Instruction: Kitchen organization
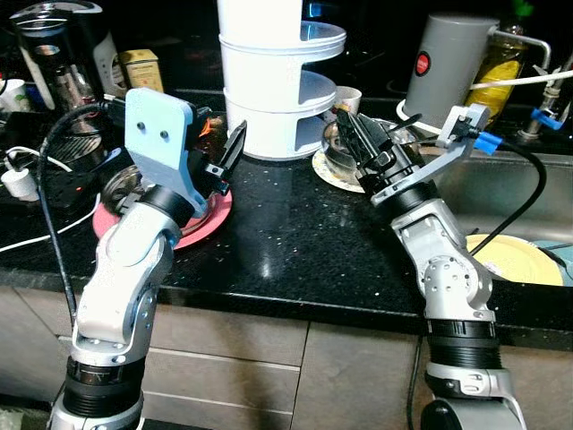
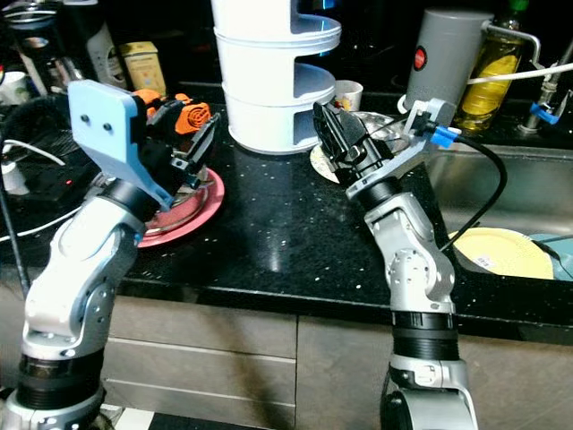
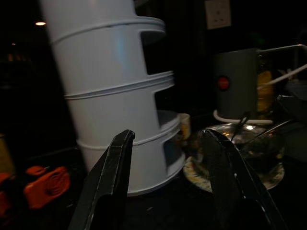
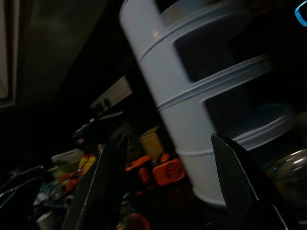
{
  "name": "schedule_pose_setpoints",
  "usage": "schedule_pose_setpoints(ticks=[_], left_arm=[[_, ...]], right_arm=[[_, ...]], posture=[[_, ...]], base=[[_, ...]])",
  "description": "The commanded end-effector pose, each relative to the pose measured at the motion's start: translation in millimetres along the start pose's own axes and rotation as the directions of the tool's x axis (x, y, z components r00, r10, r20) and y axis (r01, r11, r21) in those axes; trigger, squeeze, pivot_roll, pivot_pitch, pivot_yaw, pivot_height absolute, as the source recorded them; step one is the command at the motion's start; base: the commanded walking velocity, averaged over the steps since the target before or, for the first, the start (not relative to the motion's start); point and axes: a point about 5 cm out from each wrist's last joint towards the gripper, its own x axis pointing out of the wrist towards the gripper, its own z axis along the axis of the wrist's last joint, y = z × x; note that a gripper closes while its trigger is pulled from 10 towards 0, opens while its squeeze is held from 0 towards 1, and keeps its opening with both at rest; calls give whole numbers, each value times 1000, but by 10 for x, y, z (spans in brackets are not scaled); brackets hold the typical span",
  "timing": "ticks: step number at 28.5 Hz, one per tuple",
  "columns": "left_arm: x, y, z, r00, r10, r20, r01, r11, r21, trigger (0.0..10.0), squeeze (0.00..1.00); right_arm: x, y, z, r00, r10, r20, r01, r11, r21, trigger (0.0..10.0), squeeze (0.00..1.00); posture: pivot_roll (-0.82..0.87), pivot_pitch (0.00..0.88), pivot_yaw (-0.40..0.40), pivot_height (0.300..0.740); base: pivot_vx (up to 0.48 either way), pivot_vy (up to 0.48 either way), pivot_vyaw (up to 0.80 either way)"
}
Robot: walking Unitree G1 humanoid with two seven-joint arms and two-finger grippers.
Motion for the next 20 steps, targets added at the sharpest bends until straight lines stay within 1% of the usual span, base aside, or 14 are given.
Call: schedule_pose_setpoints(ticks=[1, 2, 11, 13, 17, 18, 20], left_arm=[[11, -13, 3, 1000, -13, 10, 13, 1000, -10, 10000, 0], [22, -28, 9, 1000, -20, 15, 20, 1000, -14, 10000, 0], [31, -95, 18, 999, -46, 27, 46, 999, -21, 10000, 0], [32, -119, 14, 998, -51, 29, 52, 998, -28, 10000, 0], [39, -148, 13, 998, -62, 33, 63, 997, -34, 10000, 0], [41, -155, 15, 997, -65, 34, 66, 997, -35, 10000, 0], [41, -155, 15, 997, -65, 34, 66, 997, -35, 10000, 0]], right_arm=[[30, 7, 29, 1000, 13, 16, -13, 1000, -7, 10000, 0], [32, 7, 52, 999, 22, 37, -23, 1000, 16, 10000, 0], [39, -1, 74, 998, 37, 48, -40, 998, 46, 10000, 0], [34, 12, 85, 997, 62, 50, -66, 995, 75, 10000, 0], [38, 9, 110, 995, 75, 61, -79, 994, 76, 10000, 0], [40, 0, 121, 996, 67, 65, -71, 995, 63, 10000, 0], [40, 0, 121, 996, 67, 65, -71, 995, 63, 10000, 0]], posture=[[18, 0, -7, 740], [20, 0, -10, 740], [22, 0, -15, 740], [20, 0, -17, 740], [19, 0, -18, 740], [19, 0, -17, 740], [19, 0, -17, 740]], base=[[307, 0, 0], [311, 0, 0], [311, 0, 0], [300, 0, -788], [304, 0, -791], [300, 0, 0], [300, 0, 0]])
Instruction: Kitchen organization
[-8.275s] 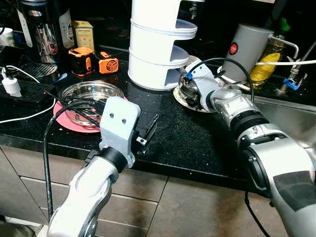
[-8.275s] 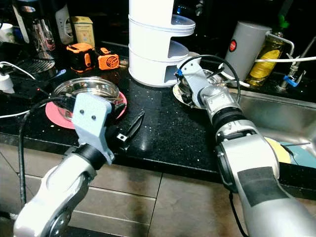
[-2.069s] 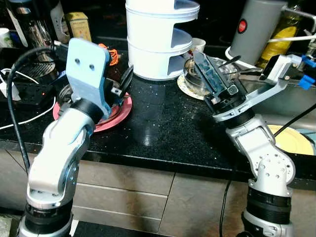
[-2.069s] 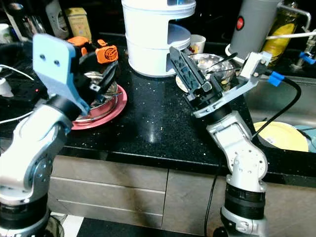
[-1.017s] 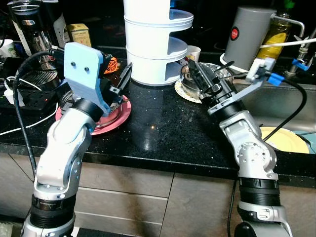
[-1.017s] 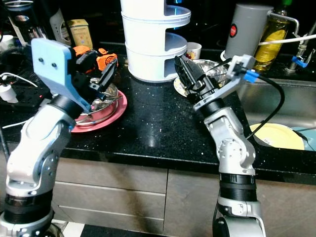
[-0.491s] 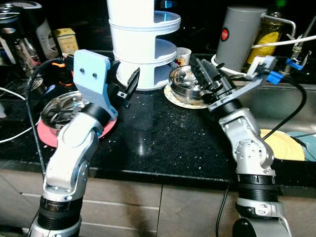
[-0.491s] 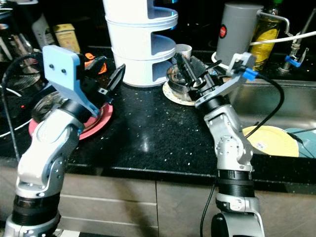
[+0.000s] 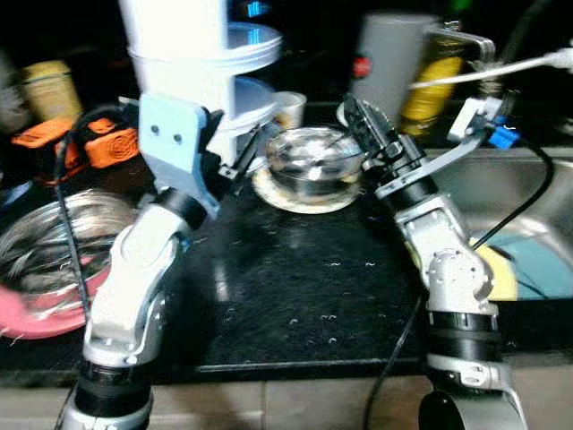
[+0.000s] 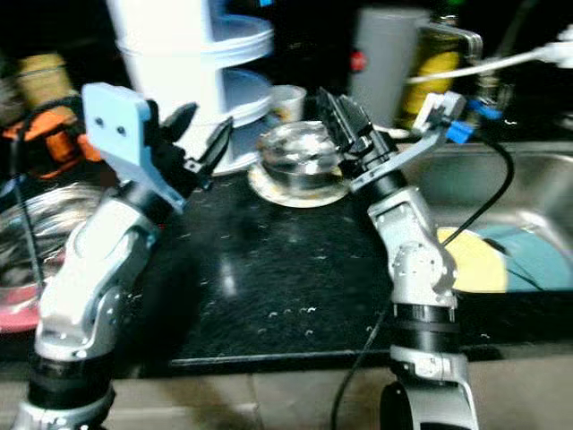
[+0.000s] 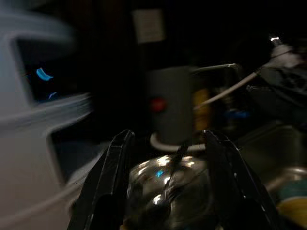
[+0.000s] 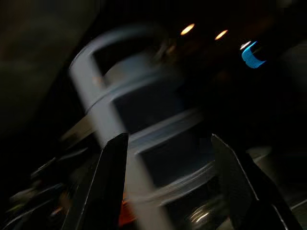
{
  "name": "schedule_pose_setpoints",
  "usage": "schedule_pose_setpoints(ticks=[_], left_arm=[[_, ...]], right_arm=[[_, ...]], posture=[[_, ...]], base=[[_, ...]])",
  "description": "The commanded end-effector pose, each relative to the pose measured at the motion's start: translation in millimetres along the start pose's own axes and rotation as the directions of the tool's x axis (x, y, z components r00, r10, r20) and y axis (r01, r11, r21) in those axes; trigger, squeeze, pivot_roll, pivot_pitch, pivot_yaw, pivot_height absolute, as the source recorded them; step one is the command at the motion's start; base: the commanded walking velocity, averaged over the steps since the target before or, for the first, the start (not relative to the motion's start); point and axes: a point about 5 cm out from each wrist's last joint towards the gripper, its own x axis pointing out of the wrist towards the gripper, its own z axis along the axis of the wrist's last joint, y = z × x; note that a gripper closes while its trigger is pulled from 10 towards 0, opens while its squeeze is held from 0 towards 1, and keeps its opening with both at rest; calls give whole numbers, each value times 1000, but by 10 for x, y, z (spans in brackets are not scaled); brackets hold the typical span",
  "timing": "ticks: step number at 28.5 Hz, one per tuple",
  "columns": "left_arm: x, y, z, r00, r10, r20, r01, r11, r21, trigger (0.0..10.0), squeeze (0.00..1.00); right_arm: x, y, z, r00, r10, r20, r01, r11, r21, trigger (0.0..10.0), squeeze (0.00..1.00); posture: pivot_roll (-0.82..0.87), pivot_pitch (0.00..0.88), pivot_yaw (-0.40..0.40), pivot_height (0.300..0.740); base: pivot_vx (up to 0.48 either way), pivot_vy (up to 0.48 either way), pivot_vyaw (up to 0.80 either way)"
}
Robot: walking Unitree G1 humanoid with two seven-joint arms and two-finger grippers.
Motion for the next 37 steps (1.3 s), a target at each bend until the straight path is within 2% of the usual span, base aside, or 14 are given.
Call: schedule_pose_setpoints(ticks=[1, 6, 11, 13, 14, 17, 18, 20, 21, 22, 24, 28, 37], left_arm=[[-23, 64, 22, 1000, 17, 11, -18, 1000, 11, 10000, 0], [-29, 54, 28, 1000, 14, 12, -14, 1000, 7, 10000, 0], [-35, 77, 35, 999, 37, 9, -37, 999, -3, 10000, 0], [-54, 82, 21, 999, 46, 0, -46, 999, 1, 10000, 0], [-54, 82, 21, 999, 46, 0, -46, 999, 1, 10000, 0], [-86, 88, -18, 998, 63, -24, -63, 998, 11, 10000, 0], [-86, 88, -18, 998, 63, -24, -63, 998, 11, 10000, 0], [-118, 88, -54, 996, 82, -43, -81, 996, 23, 10000, 0], [-118, 88, -54, 996, 82, -43, -81, 996, 23, 10000, 0], [-145, 89, -84, 994, 97, -59, -96, 995, 30, 10000, 0], [-192, 90, -132, 988, 124, -87, -122, 992, 36, 10000, 0], [-238, 79, -176, 983, 147, -111, -144, 989, 34, 10000, 0], [-260, 100, -208, 972, 187, -141, -186, 982, 17, 10000, 0]], right_arm=[[71, 75, -35, 999, 33, -2, -33, 999, 7, 10000, 0], [66, 68, -72, 1000, 26, -15, -26, 1000, 4, 10000, 0], [73, 112, -125, 995, 62, -73, -64, 997, -38, 10000, 0], [77, 133, -170, 979, 102, -174, -124, 985, -123, 10000, 0], [77, 133, -170, 979, 102, -174, -124, 985, -123, 10000, 0], [78, 116, -203, 952, 111, -286, -181, 955, -233, 10000, 0], [78, 116, -203, 952, 111, -286, -181, 955, -233, 10000, 0], [88, 70, -237, 920, 84, -383, -208, 932, -296, 10000, 0], [88, 70, -237, 920, 84, -383, -208, 932, -296, 10000, 0], [93, 29, -258, 894, 52, -446, -226, 910, -347, 10000, 0], [110, -16, -274, 860, 22, -510, -253, 886, -390, 10000, 0], [141, -14, -302, 839, 13, -544, -273, 874, -401, 10000, 0], [133, 9, -373, 828, 7, -560, -273, 878, -393, 10000, 0]], posture=[[19, 0, -17, 740], [23, 0, -18, 740], [27, 0, -21, 740], [27, 0, -24, 740], [27, 0, -24, 740], [28, 0, -27, 740], [28, 0, -27, 740], [30, 0, -34, 740], [30, 0, -34, 740], [32, 0, -36, 740], [34, 0, -39, 740], [40, 0, -46, 740], [43, 0, -48, 740]], base=[[304, 0, 0], [300, 0, 0], [0, 0, 0], [0, 0, 0], [0, 0, 0], [0, 0, 0], [0, 0, 0], [0, 0, 0], [0, 0, 0], [0, 0, 0], [0, 0, 0], [0, 0, 0], [0, 0, 0]])
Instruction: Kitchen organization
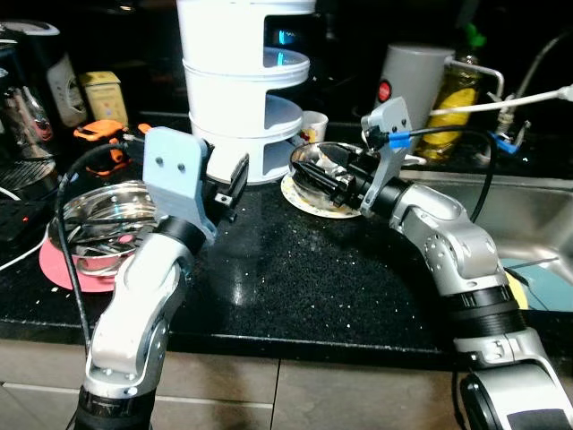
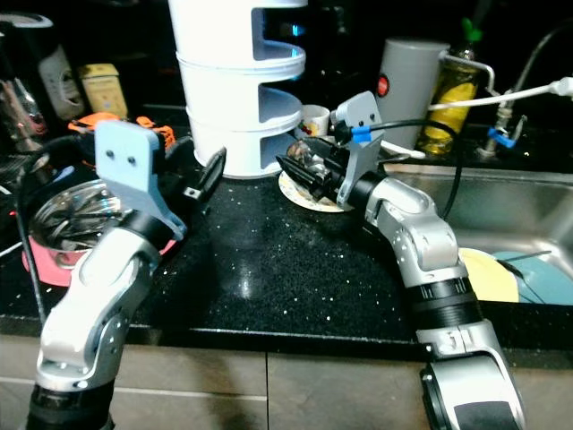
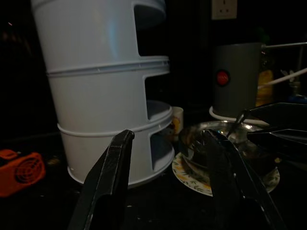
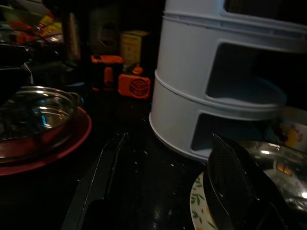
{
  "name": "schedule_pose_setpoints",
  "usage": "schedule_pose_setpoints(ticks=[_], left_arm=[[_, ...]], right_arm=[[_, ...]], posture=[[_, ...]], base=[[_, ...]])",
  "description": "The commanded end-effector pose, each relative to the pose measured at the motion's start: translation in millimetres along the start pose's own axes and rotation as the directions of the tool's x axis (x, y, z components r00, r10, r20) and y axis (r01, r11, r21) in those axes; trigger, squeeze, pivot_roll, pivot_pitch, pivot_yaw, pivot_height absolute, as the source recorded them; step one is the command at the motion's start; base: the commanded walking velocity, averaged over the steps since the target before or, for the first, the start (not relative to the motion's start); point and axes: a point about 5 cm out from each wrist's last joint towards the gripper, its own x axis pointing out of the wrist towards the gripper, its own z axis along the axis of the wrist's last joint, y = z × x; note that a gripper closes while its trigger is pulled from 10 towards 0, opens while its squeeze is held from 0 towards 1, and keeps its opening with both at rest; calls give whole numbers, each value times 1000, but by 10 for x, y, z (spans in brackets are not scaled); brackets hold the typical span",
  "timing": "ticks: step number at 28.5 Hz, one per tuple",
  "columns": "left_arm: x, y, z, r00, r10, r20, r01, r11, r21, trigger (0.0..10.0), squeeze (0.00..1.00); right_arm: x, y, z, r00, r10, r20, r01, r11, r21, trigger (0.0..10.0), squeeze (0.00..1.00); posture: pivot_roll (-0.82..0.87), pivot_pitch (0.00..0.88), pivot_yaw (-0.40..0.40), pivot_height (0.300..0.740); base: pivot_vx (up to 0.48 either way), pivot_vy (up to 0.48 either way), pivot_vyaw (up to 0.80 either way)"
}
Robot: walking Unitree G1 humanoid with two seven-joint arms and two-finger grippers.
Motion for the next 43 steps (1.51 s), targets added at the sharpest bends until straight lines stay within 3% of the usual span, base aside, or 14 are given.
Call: schedule_pose_setpoints(ticks=[1, 7, 10, 11, 14, 19, 22, 29, 31, 34, 43], left_arm=[[2, -2, -10, 1000, 8, -14, -8, 1000, -8, 10000, 0], [6, -16, -15, 1000, 2, -22, -2, 1000, -3, 10000, 0], [14, -18, -5, 1000, -1, -19, 1, 1000, -4, 10000, 0], [20, 8, 26, 1000, 4, -5, -4, 1000, 4, 10000, 0], [19, 37, 55, 1000, 7, 6, -7, 1000, 13, 10000, 0], [-5, 61, 100, 1000, -13, 19, 12, 1000, 24, 10000, 0], [-60, -64, 121, 993, -113, 27, 114, 993, -6, 10000, 0], [-102, -186, 115, 982, -190, 21, 190, 981, -30, 10000, 0], [-145, -261, 102, 967, -255, 11, 255, 966, -46, 10000, 0], [-169, -299, 102, 957, -289, 8, 289, 956, -52, 10000, 0], [-306, -394, 97, 931, -366, -15, 364, 929, -67, 10000, 0]], right_arm=[[-4, -6, -22, 1000, -10, -18, 10, 1000, 1, 10000, 0], [31, -14, -63, 999, -28, -36, 28, 1000, 11, 10000, 0], [38, -3, -141, 995, -29, -96, 27, 999, -19, 10000, 0], [27, -18, -272, 980, -33, -198, 18, 997, -79, 10000, 0], [14, -73, -314, 968, -51, -247, 27, 995, -99, 10000, 0], [4, -194, -249, 953, -85, -292, 38, 986, -165, 10000, 0], [71, -254, -75, 954, -83, -288, 9, 968, -249, 10000, 0], [145, -239, 11, 950, -45, -309, -47, 957, -286, 10000, 0], [157, -256, -13, 912, -38, -409, -116, 932, -344, 10000, 0], [150, -290, -25, 888, -54, -457, -136, 918, -372, 10000, 0], [106, -366, 112, 845, 1, -535, -221, 911, -348, 10000, 0]], posture=[[42, 0, -47, 740], [37, 0, -48, 740], [37, 0, -49, 740], [39, 0, -51, 740], [43, 0, -55, 740], [51, 0, -64, 740], [61, 0, -77, 740], [70, 0, -84, 740], [72, 0, -88, 740], [71, 0, -90, 740], [74, 0, -99, 740]], base=[[0, 0, 0], [0, 0, 0], [0, 0, 0], [0, 0, 0], [0, 0, 0], [0, 0, 0], [0, 0, 0], [0, 0, 0], [0, 0, 0], [0, 0, 0], [0, 0, 0]])
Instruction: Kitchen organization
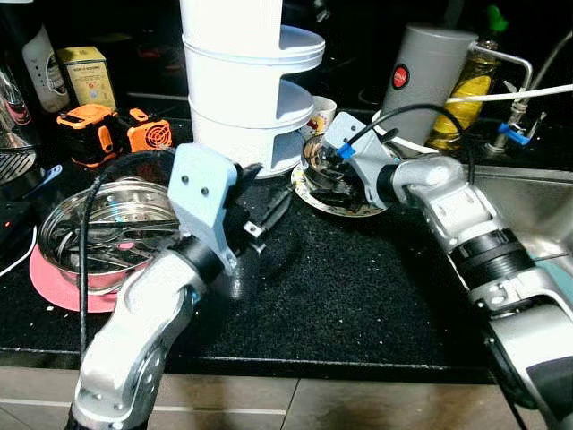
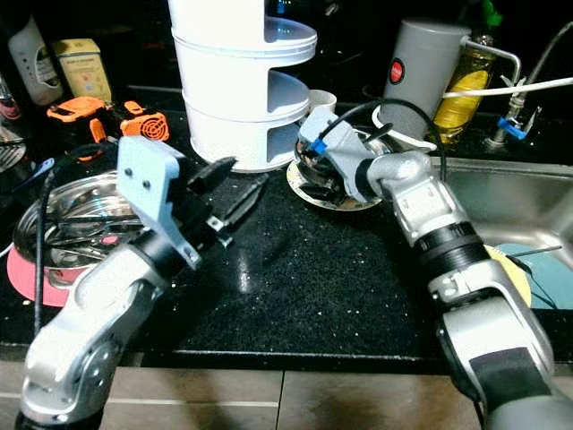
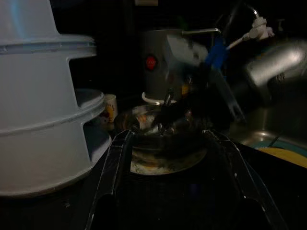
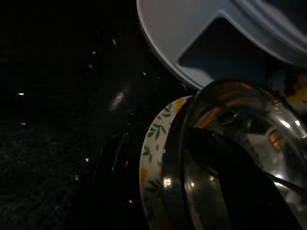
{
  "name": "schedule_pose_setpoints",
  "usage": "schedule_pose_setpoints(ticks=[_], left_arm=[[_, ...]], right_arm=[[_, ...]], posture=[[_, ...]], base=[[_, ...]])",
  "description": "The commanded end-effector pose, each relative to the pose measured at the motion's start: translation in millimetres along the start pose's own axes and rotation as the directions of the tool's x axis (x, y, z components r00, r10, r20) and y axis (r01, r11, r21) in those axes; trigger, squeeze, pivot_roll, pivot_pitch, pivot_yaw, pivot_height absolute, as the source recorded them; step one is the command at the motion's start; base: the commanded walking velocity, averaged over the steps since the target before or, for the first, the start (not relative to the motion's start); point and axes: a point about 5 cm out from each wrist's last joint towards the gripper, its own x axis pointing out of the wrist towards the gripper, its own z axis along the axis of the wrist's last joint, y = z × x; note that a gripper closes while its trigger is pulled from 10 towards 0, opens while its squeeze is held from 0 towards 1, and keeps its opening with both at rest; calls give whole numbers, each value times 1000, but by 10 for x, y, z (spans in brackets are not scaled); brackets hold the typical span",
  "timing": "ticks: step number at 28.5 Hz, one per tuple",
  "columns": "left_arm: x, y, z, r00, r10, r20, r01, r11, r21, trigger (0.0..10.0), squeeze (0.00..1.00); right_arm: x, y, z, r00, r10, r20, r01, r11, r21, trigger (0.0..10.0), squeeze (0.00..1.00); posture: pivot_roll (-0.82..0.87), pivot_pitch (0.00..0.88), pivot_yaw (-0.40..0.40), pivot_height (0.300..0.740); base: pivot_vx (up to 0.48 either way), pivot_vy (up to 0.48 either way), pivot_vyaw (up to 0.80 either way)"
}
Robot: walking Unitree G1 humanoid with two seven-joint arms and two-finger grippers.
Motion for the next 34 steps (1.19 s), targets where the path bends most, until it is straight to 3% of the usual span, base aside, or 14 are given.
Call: schedule_pose_setpoints(ticks=[1, 6, 11, 21, 22, 34], left_arm=[[-40, -59, -19, 999, -38, -23, 37, 999, -13, 10000, 0], [-102, -82, -84, 997, -39, -69, 38, 999, -18, 10000, 0], [-220, -84, -254, 984, -24, -178, 23, 1000, -7, 10000, 0], [-255, -60, -256, 981, -7, -194, 8, 1000, 4, 10000, 0], [-251, -64, -255, 981, -9, -193, 10, 1000, 5, 10000, 0], [-194, -78, -250, 982, -26, -185, 28, 1000, 11, 10000, 0]], right_arm=[[-48, -47, -19, 999, 8, -36, -8, 1000, -6, 10000, 0], [-69, -80, -64, 995, 9, -99, -12, 999, -34, 10000, 0], [-72, -95, -174, 982, 6, -191, -18, 998, -58, 10000, 0], [-30, -95, -273, 965, -12, -262, -4, 998, -62, 10000, 0], [-25, -92, -276, 964, -13, -265, -5, 998, -69, 0, 0], [-36, -88, -278, 964, -5, -266, -32, 991, -133, 0, 0]], posture=[[74, 0, -99, 740], [76, 0, -102, 740], [81, 0, -104, 740], [78, 0, -106, 740], [75, 0, -106, 740], [68, 0, -104, 740]], base=[[0, 0, 0], [0, 0, 0], [0, 0, 0], [0, 0, 0], [0, 0, 0], [0, 0, 0]])
